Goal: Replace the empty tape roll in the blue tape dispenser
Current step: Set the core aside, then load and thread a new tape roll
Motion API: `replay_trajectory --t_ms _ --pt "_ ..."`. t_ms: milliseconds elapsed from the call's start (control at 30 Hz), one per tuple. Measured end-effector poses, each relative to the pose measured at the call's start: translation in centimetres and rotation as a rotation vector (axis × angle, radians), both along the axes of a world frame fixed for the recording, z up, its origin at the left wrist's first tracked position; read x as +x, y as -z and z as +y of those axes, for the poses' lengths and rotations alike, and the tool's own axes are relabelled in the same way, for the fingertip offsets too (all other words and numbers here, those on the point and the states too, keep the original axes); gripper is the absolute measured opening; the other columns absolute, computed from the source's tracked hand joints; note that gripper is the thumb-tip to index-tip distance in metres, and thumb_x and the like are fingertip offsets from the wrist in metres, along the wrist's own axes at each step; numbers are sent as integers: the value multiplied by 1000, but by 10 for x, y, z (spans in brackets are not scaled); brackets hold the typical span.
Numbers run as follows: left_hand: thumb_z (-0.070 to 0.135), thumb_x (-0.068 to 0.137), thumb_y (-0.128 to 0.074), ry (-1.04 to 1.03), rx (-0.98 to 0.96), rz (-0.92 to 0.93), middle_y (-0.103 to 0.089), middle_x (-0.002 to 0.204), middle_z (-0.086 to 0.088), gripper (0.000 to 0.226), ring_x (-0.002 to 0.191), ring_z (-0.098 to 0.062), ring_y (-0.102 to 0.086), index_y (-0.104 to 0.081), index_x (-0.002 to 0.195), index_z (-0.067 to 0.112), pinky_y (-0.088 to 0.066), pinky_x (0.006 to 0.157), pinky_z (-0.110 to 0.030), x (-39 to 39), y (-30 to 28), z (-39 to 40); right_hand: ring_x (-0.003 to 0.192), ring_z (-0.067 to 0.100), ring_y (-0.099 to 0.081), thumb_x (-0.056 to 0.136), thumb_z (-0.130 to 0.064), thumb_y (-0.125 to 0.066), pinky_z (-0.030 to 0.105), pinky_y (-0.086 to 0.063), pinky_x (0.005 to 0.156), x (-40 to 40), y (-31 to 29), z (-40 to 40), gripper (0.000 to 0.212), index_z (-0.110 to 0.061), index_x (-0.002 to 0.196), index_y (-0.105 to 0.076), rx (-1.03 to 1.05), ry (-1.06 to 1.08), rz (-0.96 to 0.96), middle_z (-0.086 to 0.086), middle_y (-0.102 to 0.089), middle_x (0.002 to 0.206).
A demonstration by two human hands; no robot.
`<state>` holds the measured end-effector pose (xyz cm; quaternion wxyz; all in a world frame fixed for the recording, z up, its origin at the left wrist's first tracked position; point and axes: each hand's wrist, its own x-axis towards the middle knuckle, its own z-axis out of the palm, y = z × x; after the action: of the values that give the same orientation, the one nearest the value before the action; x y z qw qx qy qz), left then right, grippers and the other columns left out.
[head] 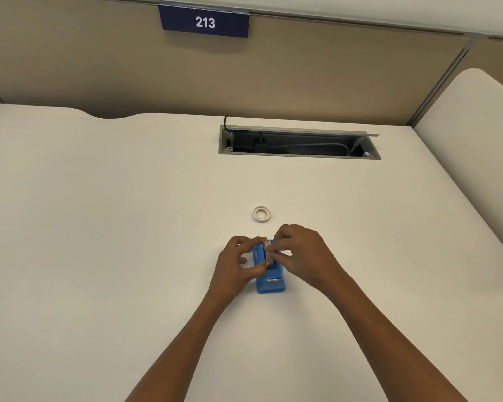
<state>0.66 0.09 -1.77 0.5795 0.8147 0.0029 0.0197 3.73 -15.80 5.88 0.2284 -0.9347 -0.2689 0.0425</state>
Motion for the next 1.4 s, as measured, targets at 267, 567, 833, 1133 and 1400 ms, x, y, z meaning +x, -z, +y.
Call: replay_trajectory --t_ms 267,567,833,1133,1400 --pt "26 71 -76 -8 23 -3 -53 106 9 57 94 2 -55 -46 94 67 -46 72 -15 2 2 1 78 23 -61 84 -16 -61 32 -47 71 -4 -3 9 14 -12 88 -74 1 29 8 7 -68 88" --pt "22 70 -76 -11 11 1 -53 106 10 58 95 1 -55 -46 94 65 -45 73 -15 2 1 0 83 22 -56 88 -15 -55 30 -46 73 -5 0 13 13 -7 94 -64 -7 38 9 9 -62 94" --pt "23 69 -77 -4 5 17 -52 103 16 59 95 2 -55 -47 90 68 -45 72 -15 2 -1 1 77 19 -64 81 -16 -65 31 -55 71 -2 2 3 12 -12 90 -73 196 138 132 5 -71 85" --pt "21 68 -79 18 28 13 -53 104 8 56 93 6 -55 -49 92 61 -48 76 -19 3 -5 2 72 25 -61 69 -14 -68 36 -52 69 8 -10 14 13 -9 79 -62 -61 33 183 9 -67 79" --pt "19 67 -78 17 35 12 -53 103 8 51 89 9 -55 -54 100 49 -48 75 -17 4 -1 2 75 27 -66 69 -5 -70 37 -56 73 17 -20 19 8 -4 76 -67 -44 66 264 16 -71 79"
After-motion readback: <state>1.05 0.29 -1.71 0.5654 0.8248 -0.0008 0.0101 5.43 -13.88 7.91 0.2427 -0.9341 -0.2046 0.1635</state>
